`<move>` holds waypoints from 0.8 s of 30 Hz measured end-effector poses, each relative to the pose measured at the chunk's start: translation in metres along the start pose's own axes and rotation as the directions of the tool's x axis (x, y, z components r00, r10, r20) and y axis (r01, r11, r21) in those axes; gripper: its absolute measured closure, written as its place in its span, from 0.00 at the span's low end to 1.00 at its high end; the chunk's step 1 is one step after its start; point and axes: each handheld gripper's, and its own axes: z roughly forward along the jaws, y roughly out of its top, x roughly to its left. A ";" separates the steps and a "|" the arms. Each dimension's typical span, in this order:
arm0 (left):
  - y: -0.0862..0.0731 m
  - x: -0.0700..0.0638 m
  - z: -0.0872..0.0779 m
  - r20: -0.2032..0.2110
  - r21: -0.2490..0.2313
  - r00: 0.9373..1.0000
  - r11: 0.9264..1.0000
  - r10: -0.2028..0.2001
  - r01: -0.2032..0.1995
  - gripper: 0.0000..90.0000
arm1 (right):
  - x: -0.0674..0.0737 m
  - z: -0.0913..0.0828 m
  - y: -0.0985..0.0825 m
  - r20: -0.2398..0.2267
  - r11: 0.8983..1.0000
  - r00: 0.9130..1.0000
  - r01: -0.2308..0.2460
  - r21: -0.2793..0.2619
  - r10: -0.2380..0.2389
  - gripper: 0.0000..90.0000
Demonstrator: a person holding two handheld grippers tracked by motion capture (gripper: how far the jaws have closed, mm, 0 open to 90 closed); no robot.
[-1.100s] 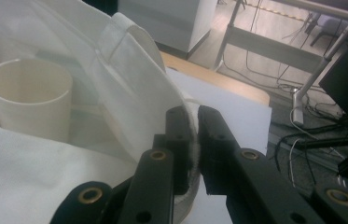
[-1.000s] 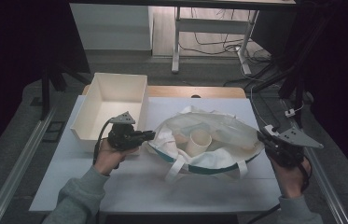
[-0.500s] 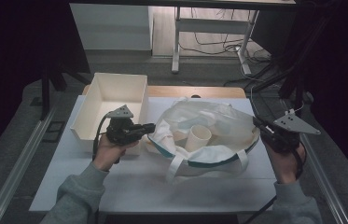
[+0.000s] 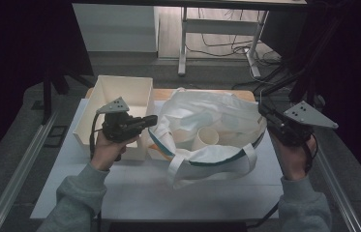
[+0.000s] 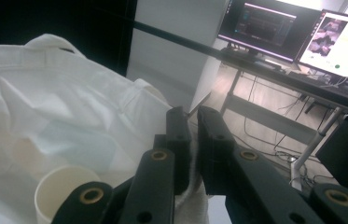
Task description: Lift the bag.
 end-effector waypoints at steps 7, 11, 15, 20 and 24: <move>-0.002 0.008 0.013 -0.033 0.032 0.999 0.999 -0.008 0.009 0.98 | -0.006 0.018 -0.007 0.030 0.999 1.000 -0.009 0.039 0.007 0.92; -0.004 0.012 0.027 -0.062 0.081 0.998 0.997 0.001 0.004 0.98 | -0.012 0.033 -0.020 0.039 0.995 0.999 -0.033 0.093 0.029 0.92; -0.007 0.017 0.042 -0.089 0.136 0.996 0.991 0.018 -0.005 0.98 | -0.020 0.050 -0.042 0.046 0.985 0.997 -0.068 0.159 0.061 0.92; -0.010 0.020 0.055 -0.108 0.179 0.994 0.984 0.021 -0.001 0.98 | -0.031 0.066 -0.073 0.063 0.967 0.993 -0.113 0.227 0.102 0.92; -0.012 0.026 0.060 -0.121 0.199 0.993 0.980 0.008 0.017 0.98 | -0.038 0.069 -0.091 0.073 0.956 0.989 -0.146 0.257 0.131 0.93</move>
